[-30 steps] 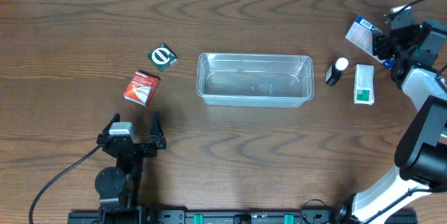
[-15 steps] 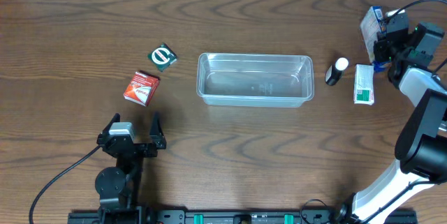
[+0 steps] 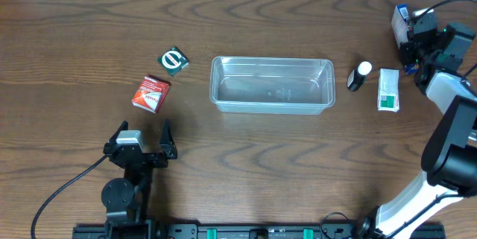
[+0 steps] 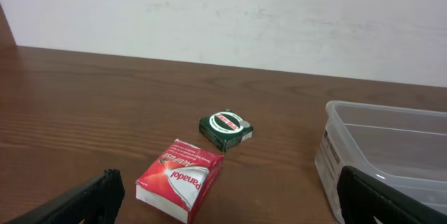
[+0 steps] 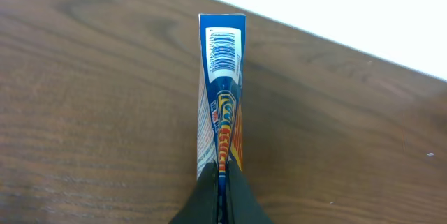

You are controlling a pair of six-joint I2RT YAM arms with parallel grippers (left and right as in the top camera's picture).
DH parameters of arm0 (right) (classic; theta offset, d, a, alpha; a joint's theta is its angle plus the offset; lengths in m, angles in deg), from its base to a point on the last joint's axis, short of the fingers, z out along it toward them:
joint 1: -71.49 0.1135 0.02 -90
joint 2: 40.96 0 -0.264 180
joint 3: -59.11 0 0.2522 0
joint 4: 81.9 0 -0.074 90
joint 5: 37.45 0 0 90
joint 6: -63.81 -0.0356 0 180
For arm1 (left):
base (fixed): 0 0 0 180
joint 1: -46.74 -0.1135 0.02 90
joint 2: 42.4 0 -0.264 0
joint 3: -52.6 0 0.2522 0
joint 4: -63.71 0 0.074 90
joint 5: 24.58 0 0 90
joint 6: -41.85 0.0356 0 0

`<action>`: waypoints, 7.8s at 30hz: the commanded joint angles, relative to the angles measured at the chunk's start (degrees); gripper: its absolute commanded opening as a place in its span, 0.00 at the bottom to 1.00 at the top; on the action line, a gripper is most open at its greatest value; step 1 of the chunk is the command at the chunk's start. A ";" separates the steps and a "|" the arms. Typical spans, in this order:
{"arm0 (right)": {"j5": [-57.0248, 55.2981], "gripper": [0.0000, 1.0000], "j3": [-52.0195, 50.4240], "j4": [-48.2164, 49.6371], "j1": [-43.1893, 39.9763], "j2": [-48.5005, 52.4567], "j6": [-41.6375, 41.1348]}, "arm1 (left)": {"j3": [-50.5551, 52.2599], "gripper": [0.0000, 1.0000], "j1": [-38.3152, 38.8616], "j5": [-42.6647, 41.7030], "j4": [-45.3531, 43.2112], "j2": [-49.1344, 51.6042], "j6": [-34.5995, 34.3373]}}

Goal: Pack container
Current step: 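Lift the Kool Fever box and carry it over the clear container, then lower the box into the container and open the right gripper, then push the Kool Fever box flat inside the container with right gripper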

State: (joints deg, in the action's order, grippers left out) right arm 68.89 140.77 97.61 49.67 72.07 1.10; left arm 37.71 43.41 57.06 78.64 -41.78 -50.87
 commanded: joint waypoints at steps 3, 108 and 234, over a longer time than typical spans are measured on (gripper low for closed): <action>5.90 0.01 0.72 0.61 1.64 -11.30 -0.66 | 0.90 0.98 -0.28 -0.42 2.03 -0.28 0.57; 19.89 0.67 0.63 -38.16 31.80 -6.95 45.59 | 0.90 0.98 -0.28 -0.44 2.05 -0.28 0.57; -16.57 0.01 9.92 -50.36 45.53 -8.70 -46.58 | 0.90 0.98 -0.28 -0.42 2.03 -0.28 0.57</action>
State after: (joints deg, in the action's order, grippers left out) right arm 52.50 150.70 47.76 94.82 62.72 -44.69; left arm 37.71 43.41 57.04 78.64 -41.78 -50.87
